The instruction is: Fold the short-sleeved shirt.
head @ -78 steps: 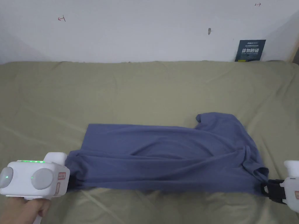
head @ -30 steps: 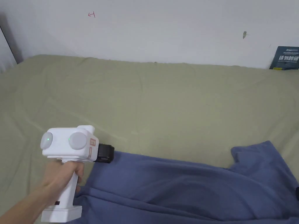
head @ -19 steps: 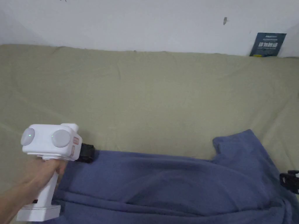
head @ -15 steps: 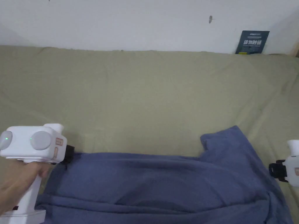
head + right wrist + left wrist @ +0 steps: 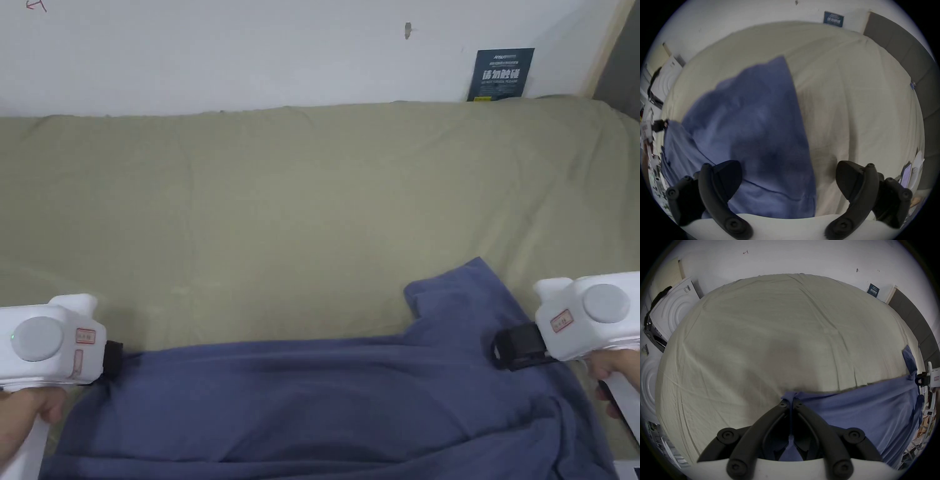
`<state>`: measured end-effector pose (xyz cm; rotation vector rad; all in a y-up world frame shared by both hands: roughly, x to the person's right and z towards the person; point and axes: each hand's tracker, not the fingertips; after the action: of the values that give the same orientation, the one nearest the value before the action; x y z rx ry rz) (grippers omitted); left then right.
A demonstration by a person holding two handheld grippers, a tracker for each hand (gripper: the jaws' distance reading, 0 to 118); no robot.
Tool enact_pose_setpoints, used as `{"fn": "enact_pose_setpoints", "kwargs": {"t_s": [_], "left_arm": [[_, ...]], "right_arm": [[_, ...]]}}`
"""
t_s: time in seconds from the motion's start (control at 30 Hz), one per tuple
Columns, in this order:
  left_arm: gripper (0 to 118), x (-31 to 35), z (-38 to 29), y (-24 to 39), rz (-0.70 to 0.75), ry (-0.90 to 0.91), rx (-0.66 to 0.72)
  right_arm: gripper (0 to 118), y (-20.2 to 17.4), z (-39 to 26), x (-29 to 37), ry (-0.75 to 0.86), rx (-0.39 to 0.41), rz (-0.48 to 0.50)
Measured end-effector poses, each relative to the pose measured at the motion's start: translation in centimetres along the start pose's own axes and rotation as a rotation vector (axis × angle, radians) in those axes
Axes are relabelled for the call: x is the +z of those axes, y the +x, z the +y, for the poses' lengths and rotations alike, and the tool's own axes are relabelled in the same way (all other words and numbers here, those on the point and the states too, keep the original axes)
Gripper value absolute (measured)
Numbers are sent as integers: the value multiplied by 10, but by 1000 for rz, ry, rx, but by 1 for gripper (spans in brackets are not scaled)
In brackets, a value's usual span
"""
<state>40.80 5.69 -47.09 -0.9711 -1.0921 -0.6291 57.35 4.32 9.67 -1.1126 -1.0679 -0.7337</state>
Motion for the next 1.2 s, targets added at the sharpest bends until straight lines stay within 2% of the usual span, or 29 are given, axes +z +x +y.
{"fn": "enact_pose_setpoints", "kwargs": {"t_s": [0.03,0.1,0.13,0.17,0.2,0.27,0.3,0.4,0.47,0.77,1.2], "left_arm": [[0,-1,0,0,1,0,-1],[0,1,-3,3,12,-8,-19],[0,1,-2,3,15,-7,-27],[0,1,-2,2,17,-16,-33],[0,1,-2,2,18,-17,-35],[0,6,-5,3,16,-10,-31],[0,9,-6,2,17,-5,-22],[0,23,-12,-2,18,20,0],[0,36,-17,-3,-35,53,35],[0,109,-52,-21,-80,167,38],[0,174,-170,-46,-67,214,-4]], "right_arm": [[109,0,0,1,15,-4,11],[85,1,1,11,36,-13,32],[63,3,-2,18,60,-2,35],[24,6,-2,25,75,12,60],[2,8,-3,30,77,9,60],[2,5,-5,41,123,-10,143],[2,2,-8,47,130,-17,106],[2,-1,-14,64,185,6,105],[2,-1,-21,80,219,-5,123],[2,5,-79,145,348,-39,188],[2,-14,-212,183,418,51,166]]}}
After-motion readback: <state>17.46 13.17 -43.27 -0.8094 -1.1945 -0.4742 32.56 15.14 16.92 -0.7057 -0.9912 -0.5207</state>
